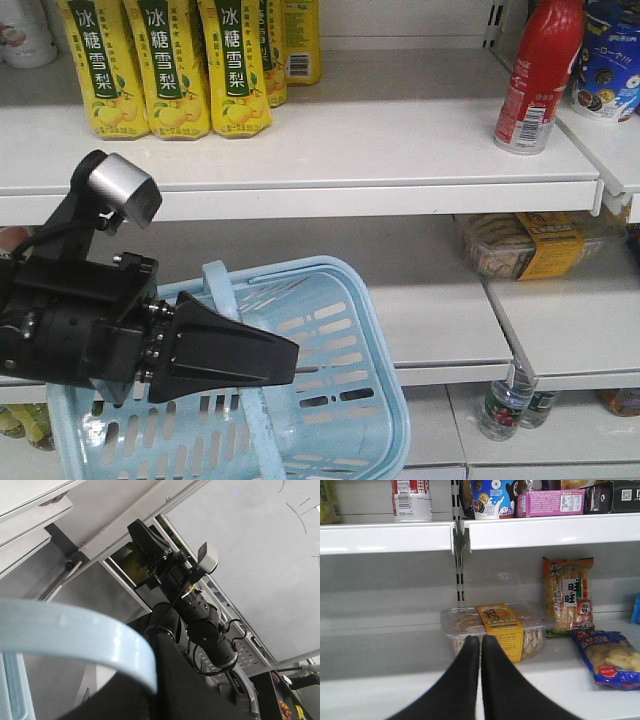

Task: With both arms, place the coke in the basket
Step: 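Drive the base slowly along the shelf toward the red Coca-Cola bottle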

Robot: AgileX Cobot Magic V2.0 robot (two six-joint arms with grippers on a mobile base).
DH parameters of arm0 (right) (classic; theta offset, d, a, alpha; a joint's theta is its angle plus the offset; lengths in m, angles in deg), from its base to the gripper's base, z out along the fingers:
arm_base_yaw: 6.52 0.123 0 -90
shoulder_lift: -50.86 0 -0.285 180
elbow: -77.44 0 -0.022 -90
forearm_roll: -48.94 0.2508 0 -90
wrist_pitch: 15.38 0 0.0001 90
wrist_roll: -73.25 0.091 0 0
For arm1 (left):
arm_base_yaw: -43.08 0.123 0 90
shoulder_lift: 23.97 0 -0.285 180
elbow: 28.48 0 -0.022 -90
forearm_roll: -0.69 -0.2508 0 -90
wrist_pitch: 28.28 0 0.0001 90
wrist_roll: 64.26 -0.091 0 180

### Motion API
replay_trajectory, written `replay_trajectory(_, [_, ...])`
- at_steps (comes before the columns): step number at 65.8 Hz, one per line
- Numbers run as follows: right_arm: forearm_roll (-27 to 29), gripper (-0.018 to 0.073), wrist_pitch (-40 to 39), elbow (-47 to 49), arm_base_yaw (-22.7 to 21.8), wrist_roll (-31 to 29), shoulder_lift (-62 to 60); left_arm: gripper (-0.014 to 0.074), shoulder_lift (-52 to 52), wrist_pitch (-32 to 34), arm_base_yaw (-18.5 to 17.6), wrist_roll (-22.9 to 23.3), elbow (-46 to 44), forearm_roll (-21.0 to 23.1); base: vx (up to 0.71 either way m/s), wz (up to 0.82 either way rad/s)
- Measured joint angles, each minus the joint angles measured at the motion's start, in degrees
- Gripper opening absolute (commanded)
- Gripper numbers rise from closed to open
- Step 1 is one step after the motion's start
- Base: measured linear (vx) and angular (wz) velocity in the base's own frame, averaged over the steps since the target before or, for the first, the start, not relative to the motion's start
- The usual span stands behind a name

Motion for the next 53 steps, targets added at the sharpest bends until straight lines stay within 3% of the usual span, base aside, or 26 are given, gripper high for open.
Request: replay_trajectory(53, [0.00,-0.0002,0.00,0.00,0.00,0.00,0.00,-0.0006,0.00,0.00,0.00,0.00,0.00,0.00,0.02,0.01])
